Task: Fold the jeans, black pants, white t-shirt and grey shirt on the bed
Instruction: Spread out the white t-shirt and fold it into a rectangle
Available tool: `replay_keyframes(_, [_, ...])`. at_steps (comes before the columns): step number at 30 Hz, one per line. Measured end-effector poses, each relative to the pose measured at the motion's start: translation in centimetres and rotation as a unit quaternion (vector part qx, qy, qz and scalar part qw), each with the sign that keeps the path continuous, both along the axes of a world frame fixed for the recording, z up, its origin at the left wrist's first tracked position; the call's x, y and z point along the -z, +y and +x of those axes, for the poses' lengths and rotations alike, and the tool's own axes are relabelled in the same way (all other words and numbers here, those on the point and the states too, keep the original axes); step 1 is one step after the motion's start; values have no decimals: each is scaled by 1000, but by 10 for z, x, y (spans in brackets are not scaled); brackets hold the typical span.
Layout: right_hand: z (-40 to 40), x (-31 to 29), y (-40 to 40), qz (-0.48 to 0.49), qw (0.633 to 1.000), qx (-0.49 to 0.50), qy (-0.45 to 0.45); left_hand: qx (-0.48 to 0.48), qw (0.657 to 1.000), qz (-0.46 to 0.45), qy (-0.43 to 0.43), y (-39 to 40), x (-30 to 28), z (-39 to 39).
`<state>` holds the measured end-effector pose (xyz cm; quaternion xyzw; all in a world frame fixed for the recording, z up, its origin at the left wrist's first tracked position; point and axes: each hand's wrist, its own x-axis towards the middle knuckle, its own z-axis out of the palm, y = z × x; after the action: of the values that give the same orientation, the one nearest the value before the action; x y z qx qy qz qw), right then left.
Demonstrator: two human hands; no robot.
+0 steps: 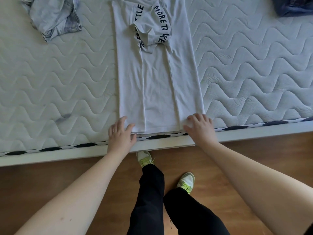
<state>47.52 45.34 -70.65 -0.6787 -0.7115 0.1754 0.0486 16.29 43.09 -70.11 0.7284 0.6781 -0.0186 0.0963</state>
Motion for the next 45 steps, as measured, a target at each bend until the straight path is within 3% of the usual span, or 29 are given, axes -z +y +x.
replay_keyframes(3, [-14,5,-5,-17,999,-21,-19,63,997,-33,-25,5,4,12])
replay_keyframes(6, [-24,3,-2,19,999,-7,-35,54,996,-65,-42,8,7,22])
replay_keyframes(10, [-26,-1,-3,120,992,-30,-20,57,996,-63,-20,13,6,29])
replay_keyframes(15, [-37,1,-6,145,988,-45,-5,84,996,-30,-23,19,4,32])
replay_keyframes(20, [-41,12,-8,137,987,-62,-57,115,992,41,-39,18,1,33])
replay_keyframes(24, [-21,21,-18,126,981,-129,-67,148,986,73,-30,15,3,37])
replay_keyframes(34, [4,6,-1,83,964,-240,-78,183,983,7,-5,12,9,14])
replay_keyframes(41, [-5,5,7,78,970,-208,-94,242,970,-13,0,19,4,3])
replay_keyframes(45, [-9,0,16,59,974,-196,-96,193,980,-22,-46,24,2,2])
